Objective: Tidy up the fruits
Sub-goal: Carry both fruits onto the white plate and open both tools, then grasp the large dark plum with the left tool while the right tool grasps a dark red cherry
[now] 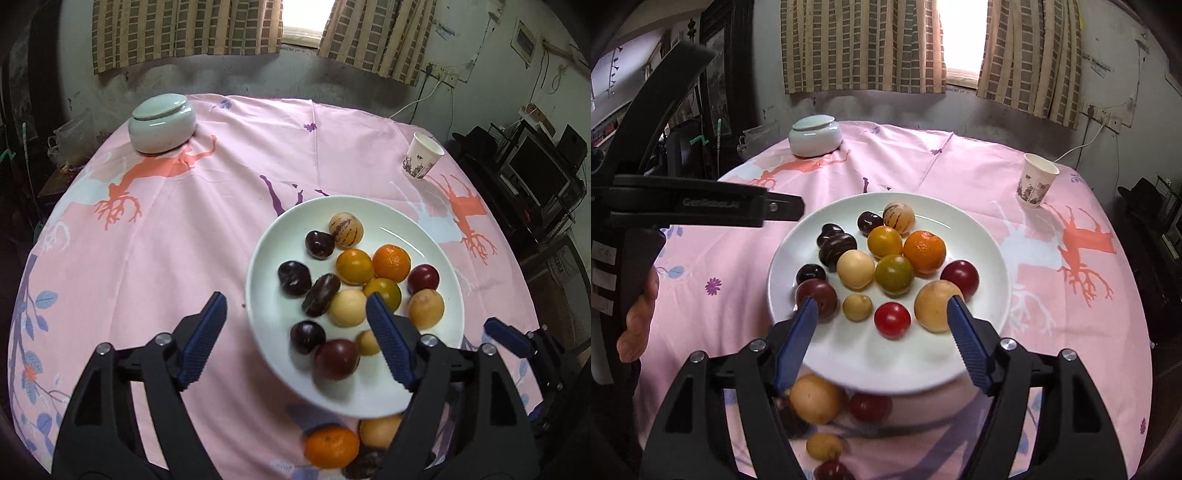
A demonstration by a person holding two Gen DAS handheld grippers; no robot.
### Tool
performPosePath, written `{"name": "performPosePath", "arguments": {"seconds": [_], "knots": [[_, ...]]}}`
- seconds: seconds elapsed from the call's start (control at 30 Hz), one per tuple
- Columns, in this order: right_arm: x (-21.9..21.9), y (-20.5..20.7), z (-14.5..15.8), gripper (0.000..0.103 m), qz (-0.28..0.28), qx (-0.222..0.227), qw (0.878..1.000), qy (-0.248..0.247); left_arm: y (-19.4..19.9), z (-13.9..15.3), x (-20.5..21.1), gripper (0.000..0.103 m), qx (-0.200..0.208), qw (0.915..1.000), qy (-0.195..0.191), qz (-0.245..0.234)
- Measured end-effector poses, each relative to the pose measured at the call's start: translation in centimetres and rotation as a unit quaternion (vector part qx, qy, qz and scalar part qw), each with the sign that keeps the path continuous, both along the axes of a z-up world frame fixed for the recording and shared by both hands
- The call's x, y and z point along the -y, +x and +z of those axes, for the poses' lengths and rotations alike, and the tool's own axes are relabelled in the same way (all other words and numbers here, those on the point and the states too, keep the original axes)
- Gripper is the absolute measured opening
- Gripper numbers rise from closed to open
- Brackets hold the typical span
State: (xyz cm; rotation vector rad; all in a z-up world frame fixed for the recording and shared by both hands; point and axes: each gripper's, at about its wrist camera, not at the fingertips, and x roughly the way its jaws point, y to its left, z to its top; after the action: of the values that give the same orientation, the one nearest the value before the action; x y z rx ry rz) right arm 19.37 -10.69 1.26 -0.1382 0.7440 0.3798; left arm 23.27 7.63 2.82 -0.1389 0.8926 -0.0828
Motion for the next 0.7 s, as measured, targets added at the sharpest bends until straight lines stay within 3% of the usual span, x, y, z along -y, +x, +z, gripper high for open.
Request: {"name": "performPosePath", "arguments": {"seconds": [0.07,0.27,0.37,0.53,0.7], "knots": [[1.5,-3.2,0.5,0.1,-0.01,0.008,1.0,0.003,-3.5,0.4,-0.4,0.093,0.022,0.9997,0.001,-0.003],[3.3,-12.0,-1.6,0.101,-0.025,0.006,1.0,0.014,-13.8,-2.4,0.3,0.096,0.07,0.9974,0.012,-0.013],[3.1,-14.5,-2.8,0.101,-0.029,0.006,0.999,0.024,-17.1,-4.6,1.4,0.097,0.066,0.9971,0.032,-0.021],[2.6,-14.6,-4.1,0.101,-0.023,-0.014,0.999,0.024,-19.1,-6.2,2.8,0.097,0.045,0.9958,0.06,-0.053],[2.6,-13.4,-5.8,0.101,-0.033,-0.048,0.998,0.037,-19.6,-6.2,2.5,0.097,0.042,0.9968,0.049,-0.048]]}}
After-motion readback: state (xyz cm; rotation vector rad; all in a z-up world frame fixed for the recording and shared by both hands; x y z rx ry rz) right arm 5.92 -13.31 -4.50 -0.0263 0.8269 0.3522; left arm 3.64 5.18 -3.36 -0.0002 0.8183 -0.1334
